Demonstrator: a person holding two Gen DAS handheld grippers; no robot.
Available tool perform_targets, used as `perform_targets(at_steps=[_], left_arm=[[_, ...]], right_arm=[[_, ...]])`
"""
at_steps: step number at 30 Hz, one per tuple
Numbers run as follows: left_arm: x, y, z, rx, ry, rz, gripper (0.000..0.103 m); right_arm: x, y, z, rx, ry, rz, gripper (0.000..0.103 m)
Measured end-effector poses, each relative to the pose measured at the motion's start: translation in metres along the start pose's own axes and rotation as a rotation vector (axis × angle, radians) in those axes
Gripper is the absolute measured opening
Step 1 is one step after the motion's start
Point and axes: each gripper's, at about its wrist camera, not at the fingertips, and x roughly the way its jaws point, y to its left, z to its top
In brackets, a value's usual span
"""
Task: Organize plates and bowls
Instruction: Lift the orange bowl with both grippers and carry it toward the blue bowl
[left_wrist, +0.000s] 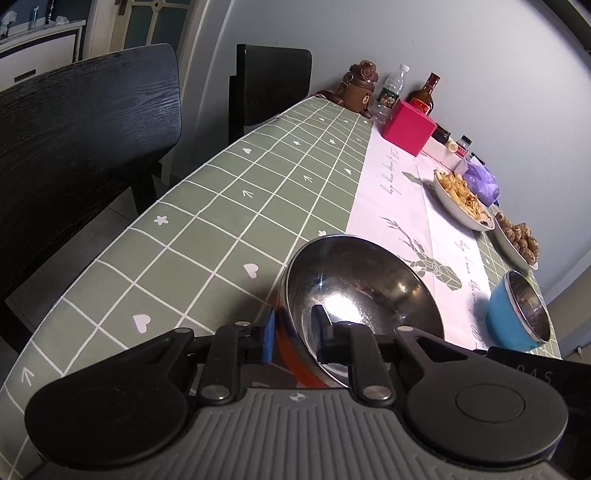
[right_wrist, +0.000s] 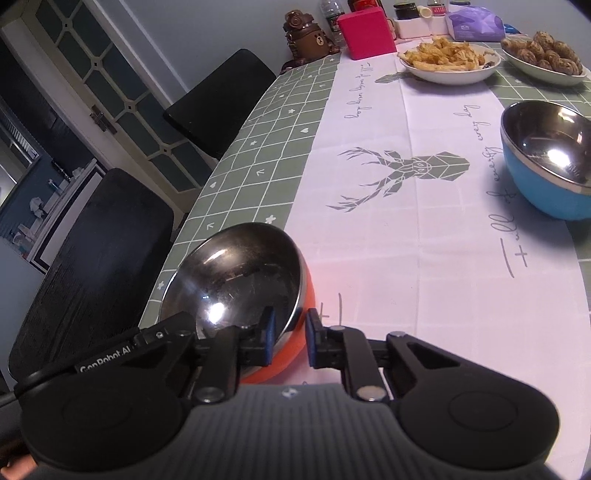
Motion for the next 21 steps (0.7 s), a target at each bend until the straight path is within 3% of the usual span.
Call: perform_targets(at_steps=[4,11,21], left_arm=[[-0.005,-0.013,-0.003,0.039,0.006,0.000,0.022],[-0.019,-0.042,-0.011,0.074,-0.003,-0.067,0.022],[-0.054,-0.109,-0.042,0.159,0.007,-0.162,0.022]], right_arm=[[-0.011,-0.004,0.002,-0.002,-0.021,-0.005,0.015],[-0.048,-0.024,0.004,0.004,-0.059,-0.018,0.014],[-0.127,-0.073,-0.013,0.025,-0.120,-0.060,0.013]])
